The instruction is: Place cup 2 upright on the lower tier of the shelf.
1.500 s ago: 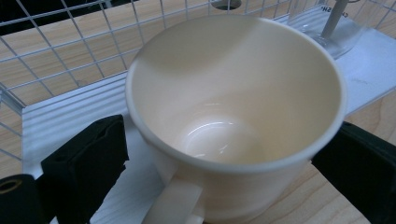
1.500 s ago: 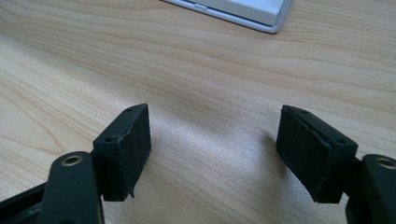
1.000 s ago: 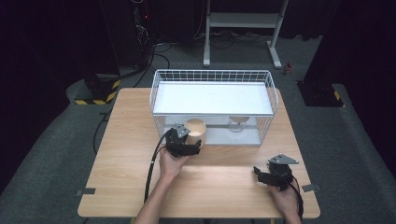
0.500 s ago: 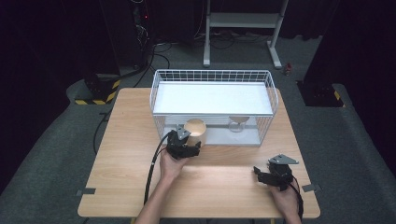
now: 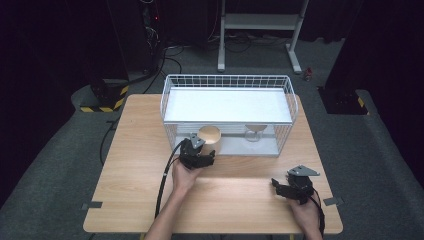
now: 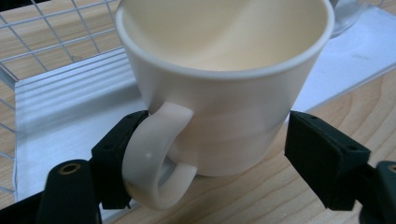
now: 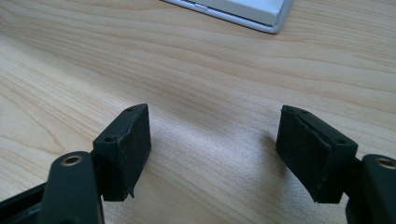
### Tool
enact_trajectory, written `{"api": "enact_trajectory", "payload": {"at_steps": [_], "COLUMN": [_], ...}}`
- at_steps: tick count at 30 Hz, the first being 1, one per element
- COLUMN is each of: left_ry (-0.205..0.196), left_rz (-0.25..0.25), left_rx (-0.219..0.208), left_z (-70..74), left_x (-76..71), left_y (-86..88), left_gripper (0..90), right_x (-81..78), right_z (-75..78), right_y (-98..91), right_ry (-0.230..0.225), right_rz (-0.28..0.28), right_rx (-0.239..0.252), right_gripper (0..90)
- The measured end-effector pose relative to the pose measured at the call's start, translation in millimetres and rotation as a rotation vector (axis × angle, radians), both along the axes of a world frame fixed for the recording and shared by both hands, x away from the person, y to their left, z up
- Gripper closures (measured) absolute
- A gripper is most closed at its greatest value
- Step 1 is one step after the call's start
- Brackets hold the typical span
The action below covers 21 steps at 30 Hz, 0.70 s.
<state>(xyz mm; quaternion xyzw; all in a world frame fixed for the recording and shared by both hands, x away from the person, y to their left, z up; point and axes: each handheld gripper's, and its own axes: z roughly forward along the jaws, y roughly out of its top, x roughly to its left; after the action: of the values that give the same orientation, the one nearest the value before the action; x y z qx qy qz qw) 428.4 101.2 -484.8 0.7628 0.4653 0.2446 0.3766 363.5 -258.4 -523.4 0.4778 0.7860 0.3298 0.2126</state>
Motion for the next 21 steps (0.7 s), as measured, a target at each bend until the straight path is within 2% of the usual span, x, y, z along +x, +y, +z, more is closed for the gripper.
{"api": "enact_trajectory", "payload": {"at_steps": [9,17,21], "left_ry": [0.016,0.026,0.015], "left_rz": [0.01,0.022,0.04], "left_rx": [0.01,0.041,0.035], "left_z": [-3.0,-1.2,-0.7], "left_x": [4.5,13.1,15.5], "left_y": [-0.7,-5.6,-8.0], "left_gripper": [27.8,30.4,32.9], "right_x": [0.0,0.0,0.0], "right_z": [0.0,0.0,0.0], "right_y": [0.0,0.0,0.0], "right_ry": [0.0,0.0,0.0], "right_rz": [0.0,0.0,0.0], "right_rx": [0.0,0.0,-0.001], "right_gripper": [26.3,26.3,26.3]}}
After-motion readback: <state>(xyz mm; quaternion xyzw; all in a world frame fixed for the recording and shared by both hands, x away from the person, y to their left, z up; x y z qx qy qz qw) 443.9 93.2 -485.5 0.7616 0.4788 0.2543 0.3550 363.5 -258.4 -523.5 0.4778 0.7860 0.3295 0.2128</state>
